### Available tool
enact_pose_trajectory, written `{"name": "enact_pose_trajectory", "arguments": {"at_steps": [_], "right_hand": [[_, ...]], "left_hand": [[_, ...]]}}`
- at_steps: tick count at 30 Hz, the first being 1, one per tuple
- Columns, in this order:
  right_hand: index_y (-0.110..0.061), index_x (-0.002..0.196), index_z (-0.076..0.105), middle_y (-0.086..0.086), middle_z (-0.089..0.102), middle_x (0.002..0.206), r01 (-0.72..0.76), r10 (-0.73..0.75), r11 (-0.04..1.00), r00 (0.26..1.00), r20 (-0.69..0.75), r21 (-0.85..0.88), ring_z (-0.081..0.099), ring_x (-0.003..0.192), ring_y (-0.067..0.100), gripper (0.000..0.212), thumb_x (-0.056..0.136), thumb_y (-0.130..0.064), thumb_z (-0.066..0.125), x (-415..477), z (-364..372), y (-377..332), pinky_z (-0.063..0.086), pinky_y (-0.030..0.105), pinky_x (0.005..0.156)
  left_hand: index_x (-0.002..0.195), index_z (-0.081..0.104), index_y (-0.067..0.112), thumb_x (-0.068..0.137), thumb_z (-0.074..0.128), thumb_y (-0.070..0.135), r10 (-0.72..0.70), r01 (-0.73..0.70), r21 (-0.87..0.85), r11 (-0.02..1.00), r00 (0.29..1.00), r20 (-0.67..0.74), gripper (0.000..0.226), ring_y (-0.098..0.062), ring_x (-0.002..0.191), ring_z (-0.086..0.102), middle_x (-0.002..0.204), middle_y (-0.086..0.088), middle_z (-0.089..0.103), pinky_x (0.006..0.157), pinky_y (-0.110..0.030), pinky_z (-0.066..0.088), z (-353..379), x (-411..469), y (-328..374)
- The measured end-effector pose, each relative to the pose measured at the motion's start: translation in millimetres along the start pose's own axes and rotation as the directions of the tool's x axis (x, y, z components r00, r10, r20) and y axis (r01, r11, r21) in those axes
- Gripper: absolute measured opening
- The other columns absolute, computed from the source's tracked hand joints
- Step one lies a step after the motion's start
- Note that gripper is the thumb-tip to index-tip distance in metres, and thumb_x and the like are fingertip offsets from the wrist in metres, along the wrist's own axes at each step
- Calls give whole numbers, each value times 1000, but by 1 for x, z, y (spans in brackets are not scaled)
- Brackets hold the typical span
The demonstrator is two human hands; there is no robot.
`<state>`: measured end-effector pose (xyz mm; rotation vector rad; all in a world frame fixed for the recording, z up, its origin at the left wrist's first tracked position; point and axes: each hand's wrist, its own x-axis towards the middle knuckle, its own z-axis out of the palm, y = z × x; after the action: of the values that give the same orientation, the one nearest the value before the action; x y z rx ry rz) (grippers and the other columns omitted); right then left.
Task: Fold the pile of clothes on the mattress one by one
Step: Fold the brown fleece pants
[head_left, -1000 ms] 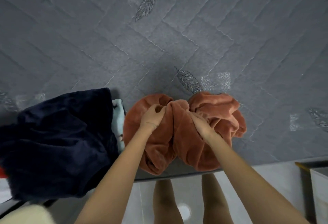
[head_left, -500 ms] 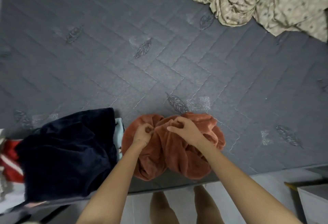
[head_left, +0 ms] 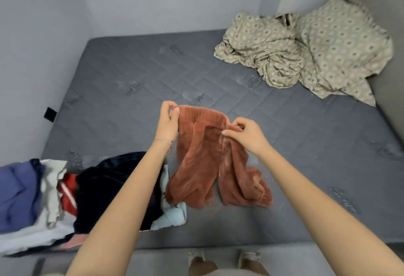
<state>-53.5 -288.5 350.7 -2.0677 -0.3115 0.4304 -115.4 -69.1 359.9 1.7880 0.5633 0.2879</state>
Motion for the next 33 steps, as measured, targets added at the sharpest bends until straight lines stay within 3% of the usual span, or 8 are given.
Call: {"name": "enact_pose_trajectory", "arguments": {"at_steps": [5,9,13,16,18,22,28,33], "right_hand": [[-19,54,43,-7,40,53,60,-57,981,998,22,-182,42,61,15,45,78,-37,77,-5,-25,-31,30,33,64],[-19,50,35,-6,47,48,70,-15,890,992,125,-451,48,58,13,59,77,-58,70,-13,-34,-40,29,38,80],[-12,50,45,2,53,55,122,-33,833,985,170,-539,53,66,18,59,76,-59,70,-19,-38,-39,28,34,72],[2,64,58,16,57,72,162,-110,841,985,129,-516,54,78,25,64,74,-60,71,-20,-40,-38,36,36,69],[5,62,54,21,54,76,183,-131,863,981,141,-470,53,79,28,67,72,-58,74,-21,-42,-36,42,39,71],[-18,56,23,3,24,58,95,-43,947,984,173,-306,28,57,17,67,72,-56,76,-25,-50,-38,18,33,55],[-22,58,32,-2,33,62,6,-12,999,991,136,43,36,61,13,53,75,-34,81,-9,-61,-65,25,30,57],[-21,62,48,-6,50,66,72,-72,997,997,25,30,49,65,10,37,74,-31,82,8,-75,-83,37,29,61]], "left_hand": [[93,44,24,101,38,19,127,-126,14,992,988,-87,11,4,51,33,74,7,34,53,-10,33,-25,-13,49],[86,43,31,101,38,19,166,-172,-30,985,975,-150,20,3,48,34,70,7,34,51,-12,34,-45,-18,75],[86,44,33,100,39,20,178,-192,-44,980,960,-214,20,-3,55,35,69,8,35,56,-19,34,-65,-14,91],[86,45,32,100,40,18,224,-237,-27,971,944,-244,20,2,53,36,69,7,36,54,-14,35,-79,-12,98],[87,45,32,99,40,17,238,-253,-17,967,931,-277,19,0,58,37,72,7,37,59,-15,35,-87,-10,101],[91,46,27,98,40,17,244,-263,-9,965,907,-344,13,-3,66,37,76,9,39,66,-19,36,-99,-6,105],[100,51,18,98,35,9,278,-281,39,959,904,-325,18,-2,81,47,93,9,50,78,-15,39,-106,-2,106],[104,64,11,94,32,-3,304,-280,162,946,941,-147,36,-3,98,52,107,4,59,85,-4,37,-114,4,103]]}}
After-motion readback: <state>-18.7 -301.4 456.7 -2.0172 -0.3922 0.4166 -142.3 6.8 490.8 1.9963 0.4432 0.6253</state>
